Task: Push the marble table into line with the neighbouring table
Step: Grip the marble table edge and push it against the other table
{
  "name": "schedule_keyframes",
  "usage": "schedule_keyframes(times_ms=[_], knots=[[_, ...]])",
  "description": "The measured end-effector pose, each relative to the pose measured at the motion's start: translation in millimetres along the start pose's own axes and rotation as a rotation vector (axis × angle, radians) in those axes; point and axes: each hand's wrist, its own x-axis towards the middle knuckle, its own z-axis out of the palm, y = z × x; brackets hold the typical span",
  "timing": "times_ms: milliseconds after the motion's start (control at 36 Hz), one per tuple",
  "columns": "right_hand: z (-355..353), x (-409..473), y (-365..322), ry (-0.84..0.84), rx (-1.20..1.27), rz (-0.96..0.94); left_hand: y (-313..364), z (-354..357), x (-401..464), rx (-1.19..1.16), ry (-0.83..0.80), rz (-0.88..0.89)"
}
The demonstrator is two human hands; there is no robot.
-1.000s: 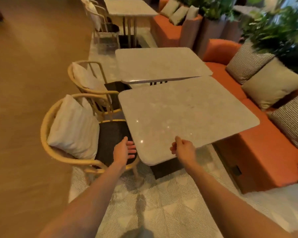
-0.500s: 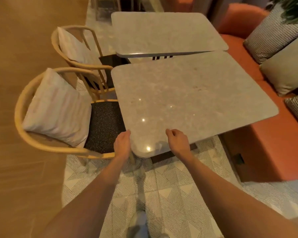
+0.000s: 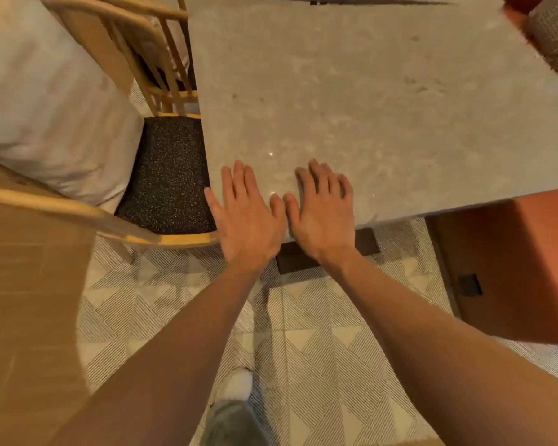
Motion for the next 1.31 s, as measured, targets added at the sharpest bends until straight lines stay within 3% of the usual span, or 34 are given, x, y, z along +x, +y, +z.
schedule_keyframes(times_ms=[56,167,1306], knots=[[9.1,1.2,1.3,0.096,-0.024,-0.004,-0.4,8.0,0.7,-0.026,0.104,-0.008],[13.2,5.0,1.5,0.133,-0.055,-0.022,-1.2,12.7,0.3,-0.045,0.188,0.002],[21.1,67.6,-27.2,0.180,-0.048,0.017,-29.4,8.6,71.9,-0.078,0.257,0.114]])
